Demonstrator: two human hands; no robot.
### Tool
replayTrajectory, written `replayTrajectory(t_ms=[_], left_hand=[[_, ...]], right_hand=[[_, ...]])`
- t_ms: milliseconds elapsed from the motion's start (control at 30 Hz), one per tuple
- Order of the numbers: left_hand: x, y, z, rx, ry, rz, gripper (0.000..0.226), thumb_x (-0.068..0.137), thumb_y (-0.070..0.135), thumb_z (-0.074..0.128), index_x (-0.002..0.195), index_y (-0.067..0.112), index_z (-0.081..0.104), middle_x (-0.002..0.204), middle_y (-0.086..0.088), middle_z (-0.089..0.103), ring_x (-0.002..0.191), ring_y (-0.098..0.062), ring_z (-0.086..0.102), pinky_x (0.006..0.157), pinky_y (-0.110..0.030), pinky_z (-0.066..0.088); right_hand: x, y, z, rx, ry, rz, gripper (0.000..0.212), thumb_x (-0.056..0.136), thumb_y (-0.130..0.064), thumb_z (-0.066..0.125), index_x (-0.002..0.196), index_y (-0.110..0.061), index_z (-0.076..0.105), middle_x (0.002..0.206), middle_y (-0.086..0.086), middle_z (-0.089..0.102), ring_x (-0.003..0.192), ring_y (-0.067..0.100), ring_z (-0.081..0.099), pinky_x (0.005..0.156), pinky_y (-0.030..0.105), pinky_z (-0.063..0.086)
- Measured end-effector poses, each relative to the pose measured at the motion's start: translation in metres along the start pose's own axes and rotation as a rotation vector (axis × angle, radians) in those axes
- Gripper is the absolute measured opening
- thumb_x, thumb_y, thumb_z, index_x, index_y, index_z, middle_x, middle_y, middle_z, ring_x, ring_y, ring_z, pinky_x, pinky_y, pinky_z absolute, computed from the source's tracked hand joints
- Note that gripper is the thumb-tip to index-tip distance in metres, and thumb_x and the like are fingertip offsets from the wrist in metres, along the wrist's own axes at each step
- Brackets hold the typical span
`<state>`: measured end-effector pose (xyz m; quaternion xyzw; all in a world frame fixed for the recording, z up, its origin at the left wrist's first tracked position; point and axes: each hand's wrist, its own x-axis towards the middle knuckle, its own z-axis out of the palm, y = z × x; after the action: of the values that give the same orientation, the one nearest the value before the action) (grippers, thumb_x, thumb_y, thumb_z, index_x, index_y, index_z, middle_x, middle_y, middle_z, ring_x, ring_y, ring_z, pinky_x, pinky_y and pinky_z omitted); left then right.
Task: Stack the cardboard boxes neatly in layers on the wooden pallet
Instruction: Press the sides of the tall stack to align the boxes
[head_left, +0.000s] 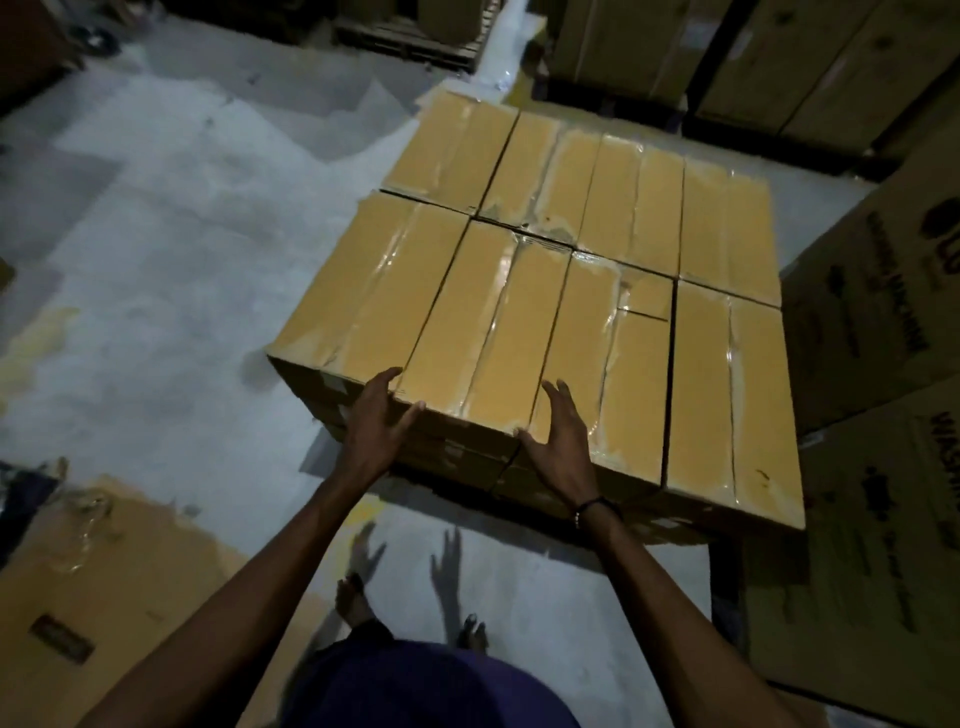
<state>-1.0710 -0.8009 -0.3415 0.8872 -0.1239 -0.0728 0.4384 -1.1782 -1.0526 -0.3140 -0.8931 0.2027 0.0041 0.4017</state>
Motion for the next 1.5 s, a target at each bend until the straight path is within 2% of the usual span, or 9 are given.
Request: replayTrajectory(t_ms=[100, 233, 367, 500, 667, 767, 867, 1167, 1500], left_hand=[[0.0, -0.015, -0.043, -0.009, 0.069, -0.014, 0.062, 0.098, 0.039, 0.068, 0.15, 0.015, 0.045, 0.145, -0.013, 0.055, 0.13, -0.029, 0.053, 0.101, -0.037, 0.045], [0.006, -0.047, -0.099, -0.035, 0.186, -0.032, 0.059, 0.097, 0.037, 0.069, 0.148, 0.015, 0.048, 0.141, -0.006, 0.058, 0.127, -0.02, 0.054, 0.097, -0.03, 0.043], [0.012, -0.088, -0.158, -0.097, 0.303, -0.072, 0.053, 0.098, 0.039, 0.069, 0.144, 0.019, 0.05, 0.143, -0.001, 0.058, 0.128, -0.018, 0.056, 0.101, -0.033, 0.047], [0.013, -0.121, -0.204, -0.189, 0.4, -0.128, 0.048, 0.097, 0.034, 0.07, 0.139, 0.018, 0.053, 0.139, 0.001, 0.06, 0.119, -0.012, 0.058, 0.093, -0.024, 0.043], [0.021, -0.168, -0.257, -0.269, 0.514, -0.2, 0.043, 0.096, 0.033, 0.072, 0.133, 0.021, 0.054, 0.129, 0.007, 0.063, 0.115, -0.015, 0.063, 0.094, -0.031, 0.05], [0.034, -0.191, -0.286, -0.311, 0.565, -0.245, 0.041, 0.096, 0.033, 0.072, 0.131, 0.021, 0.055, 0.124, 0.005, 0.066, 0.11, -0.013, 0.065, 0.088, -0.019, 0.049], [0.053, -0.21, -0.306, -0.344, 0.59, -0.264, 0.042, 0.096, 0.033, 0.072, 0.131, 0.019, 0.055, 0.122, 0.003, 0.067, 0.106, -0.014, 0.067, 0.078, -0.003, 0.042], [0.162, -0.263, -0.369, -0.338, 0.499, -0.238, 0.042, 0.096, 0.035, 0.071, 0.132, 0.023, 0.055, 0.122, 0.008, 0.066, 0.102, -0.008, 0.068, 0.075, -0.003, 0.042], [0.313, -0.307, -0.425, -0.304, 0.233, -0.179, 0.042, 0.096, 0.031, 0.071, 0.133, 0.022, 0.056, 0.122, 0.007, 0.067, 0.098, -0.005, 0.069, 0.071, -0.002, 0.042]], right_hand=[[0.003, -0.033, 0.024, 0.011, -0.003, -0.025, 0.08, 0.093, -0.023, 0.074, 0.16, -0.02, 0.029, 0.17, 0.004, 0.017, 0.155, 0.021, 0.017, 0.121, 0.028, 0.017], [0.013, -0.078, 0.059, 0.007, -0.036, -0.053, 0.078, 0.093, -0.021, 0.074, 0.159, -0.02, 0.031, 0.17, 0.004, 0.02, 0.155, 0.021, 0.019, 0.116, 0.023, 0.013], [0.027, -0.127, 0.105, 0.015, -0.066, -0.097, 0.078, 0.092, -0.021, 0.076, 0.158, -0.019, 0.034, 0.169, 0.006, 0.023, 0.155, 0.024, 0.021, 0.118, 0.028, 0.016], [0.043, -0.162, 0.146, 0.066, -0.061, -0.116, 0.076, 0.091, -0.025, 0.077, 0.156, -0.02, 0.038, 0.168, 0.006, 0.026, 0.154, 0.027, 0.025, 0.125, 0.046, 0.026], [0.068, -0.205, 0.194, 0.138, -0.057, -0.144, 0.07, 0.091, -0.045, 0.075, 0.151, -0.026, 0.043, 0.164, 0.0, 0.033, 0.148, 0.028, 0.036, 0.113, 0.059, 0.039], [0.086, -0.235, 0.223, 0.124, -0.076, -0.165, 0.073, 0.089, -0.063, 0.069, 0.149, -0.029, 0.044, 0.164, -0.002, 0.033, 0.148, 0.027, 0.037, 0.112, 0.06, 0.04], [0.108, -0.262, 0.248, 0.112, -0.083, -0.195, 0.073, 0.088, -0.068, 0.066, 0.147, -0.029, 0.046, 0.161, -0.003, 0.038, 0.144, 0.025, 0.041, 0.111, 0.058, 0.042], [0.205, -0.327, 0.33, 0.145, -0.047, -0.117, 0.08, 0.091, -0.075, 0.055, 0.148, -0.02, 0.047, 0.161, 0.003, 0.039, 0.149, 0.022, 0.034, 0.121, 0.052, 0.032], [0.287, -0.362, 0.383, 0.104, 0.076, 0.202, 0.086, 0.092, -0.078, 0.045, 0.154, -0.017, 0.042, 0.168, 0.006, 0.025, 0.155, 0.018, 0.019, 0.125, 0.04, 0.017]])
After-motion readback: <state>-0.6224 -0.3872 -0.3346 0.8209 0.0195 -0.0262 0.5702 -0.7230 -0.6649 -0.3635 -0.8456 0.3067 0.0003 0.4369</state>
